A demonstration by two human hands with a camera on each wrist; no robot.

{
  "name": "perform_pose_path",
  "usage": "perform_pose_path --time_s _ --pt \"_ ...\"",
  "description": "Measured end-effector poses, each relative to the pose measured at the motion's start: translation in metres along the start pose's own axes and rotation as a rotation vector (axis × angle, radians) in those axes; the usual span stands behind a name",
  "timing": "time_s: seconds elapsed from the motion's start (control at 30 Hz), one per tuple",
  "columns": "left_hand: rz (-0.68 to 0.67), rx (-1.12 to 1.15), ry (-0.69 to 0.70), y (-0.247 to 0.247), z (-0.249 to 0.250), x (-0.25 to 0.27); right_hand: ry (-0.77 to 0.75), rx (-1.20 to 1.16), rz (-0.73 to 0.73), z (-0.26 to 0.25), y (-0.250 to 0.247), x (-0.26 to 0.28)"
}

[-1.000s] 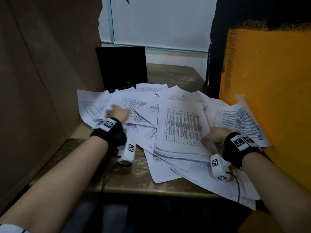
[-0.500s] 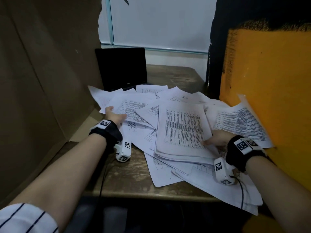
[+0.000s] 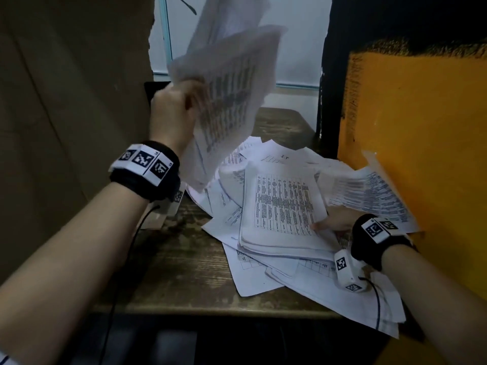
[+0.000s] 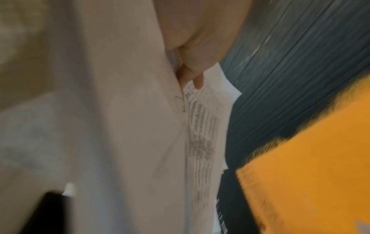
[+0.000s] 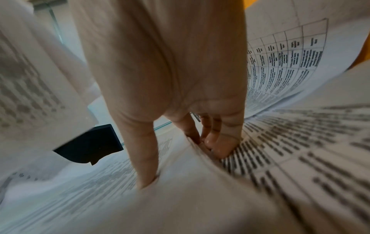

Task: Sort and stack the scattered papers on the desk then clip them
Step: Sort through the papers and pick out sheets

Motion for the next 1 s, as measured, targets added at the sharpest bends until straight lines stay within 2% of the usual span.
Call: perform_pose_path --time_s 0.07,0.1,0.13,0.23,0.27,0.3,0.37,0.4,0.43,0.47,0.57,0.67,0.73,0.77,0.8,0.83,0.9,0.97,1.0 --pt "0.008 0.093 0.082 -0.011 0.026 -0.008 0.009 -0.066 -0.017 -0.016 -0.009 0.027" --pt "-0.006 0.148 0.092 -0.014 0.035 -0.01 -0.005 -0.094 0.038 -0.025 -0.019 0.035" --pt "-0.029 0.211 0.097 -0.016 0.043 -0.013 -0.059 -0.156 0.167 -0.035 -0.034 0.042" --pt "-0.108 0.258 0.185 -0.019 0.06 -0.021 -0.477 -0.624 0.639 -0.073 -0.089 0.085" --pt "-0.143 0.242 0.212 -0.018 0.063 -0.022 -0.581 -0.744 0.712 -0.078 -0.103 0.096" --pt "-0.165 0.253 0.203 -0.015 0.061 -0.024 -0.631 -0.81 0.717 -0.083 -0.112 0.106" --pt "-0.168 0.328 0.101 -0.009 0.051 -0.02 -0.59 -0.815 0.522 -0.094 -0.113 0.112" --pt "-0.154 0.373 0.034 -0.005 0.042 -0.016 -0.526 -0.806 0.397 -0.098 -0.106 0.111" --pt "-0.143 0.422 -0.051 0.0 0.03 -0.009 -0.45 -0.781 0.336 -0.098 -0.096 0.108" --pt "-0.139 0.469 -0.138 0.007 0.017 0.0 -0.403 -0.753 0.379 -0.097 -0.087 0.105" --pt "-0.102 0.575 -0.4 0.022 -0.017 0.033 -0.399 -0.698 0.755 -0.095 -0.067 0.098" --pt "-0.074 0.572 -0.583 0.022 -0.035 0.066 -0.505 -0.599 1.056 -0.107 -0.057 0.111" --pt "-0.095 0.526 -0.646 0.02 -0.048 0.081 -0.61 -0.418 1.27 -0.119 -0.052 0.126" --pt "-0.104 0.517 -0.664 0.02 -0.054 0.086 -0.637 -0.31 1.294 -0.126 -0.051 0.131" --pt "-0.112 0.518 -0.672 0.019 -0.058 0.091 -0.624 -0.213 1.245 -0.133 -0.05 0.131" --pt "-0.115 0.525 -0.68 0.017 -0.06 0.094 -0.551 -0.137 1.122 -0.137 -0.05 0.125" --pt "-0.105 0.555 -0.704 0.015 -0.062 0.098 -0.387 -0.142 0.79 -0.139 -0.047 0.114" --pt "-0.091 0.616 -0.735 0.013 -0.064 0.102 -0.409 -0.291 0.584 -0.139 -0.042 0.108" --pt "-0.087 0.654 -0.752 0.012 -0.065 0.103 -0.45 -0.347 0.553 -0.138 -0.042 0.107"
Point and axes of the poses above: each hand's wrist, its own x-axis away from the middle knuckle, its own y-axis out of the palm, z = x × y, the point moved 4 cm from there along -x, towards the middle knuckle, and after that the axes turned 1 degree about y, right-handed, at the moved point
